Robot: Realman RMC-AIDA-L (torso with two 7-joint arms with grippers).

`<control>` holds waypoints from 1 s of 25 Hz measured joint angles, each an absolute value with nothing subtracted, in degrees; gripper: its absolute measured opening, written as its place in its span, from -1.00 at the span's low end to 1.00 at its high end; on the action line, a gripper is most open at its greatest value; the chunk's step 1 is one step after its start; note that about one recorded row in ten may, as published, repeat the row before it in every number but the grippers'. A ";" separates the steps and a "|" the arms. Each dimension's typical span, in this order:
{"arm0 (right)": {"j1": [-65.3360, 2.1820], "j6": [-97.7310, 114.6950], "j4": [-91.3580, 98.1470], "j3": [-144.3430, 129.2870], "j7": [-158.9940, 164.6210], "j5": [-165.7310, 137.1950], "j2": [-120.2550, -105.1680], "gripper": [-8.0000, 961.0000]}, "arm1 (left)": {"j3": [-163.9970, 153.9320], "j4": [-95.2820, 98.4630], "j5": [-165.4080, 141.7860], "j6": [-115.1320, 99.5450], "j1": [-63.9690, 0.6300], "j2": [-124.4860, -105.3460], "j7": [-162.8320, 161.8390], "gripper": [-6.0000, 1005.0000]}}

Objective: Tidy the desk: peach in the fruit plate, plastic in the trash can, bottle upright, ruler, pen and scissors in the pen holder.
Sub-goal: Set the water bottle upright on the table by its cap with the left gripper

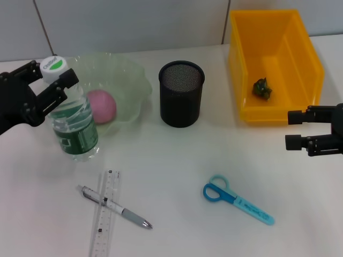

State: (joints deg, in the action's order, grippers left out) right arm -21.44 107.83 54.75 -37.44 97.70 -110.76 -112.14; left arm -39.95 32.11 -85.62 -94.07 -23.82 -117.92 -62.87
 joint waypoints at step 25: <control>-21.81 107.79 54.76 -37.44 98.88 -110.76 -111.86 0.69 | -38.74 22.76 -84.03 -89.87 -22.12 -118.46 -49.38 -0.08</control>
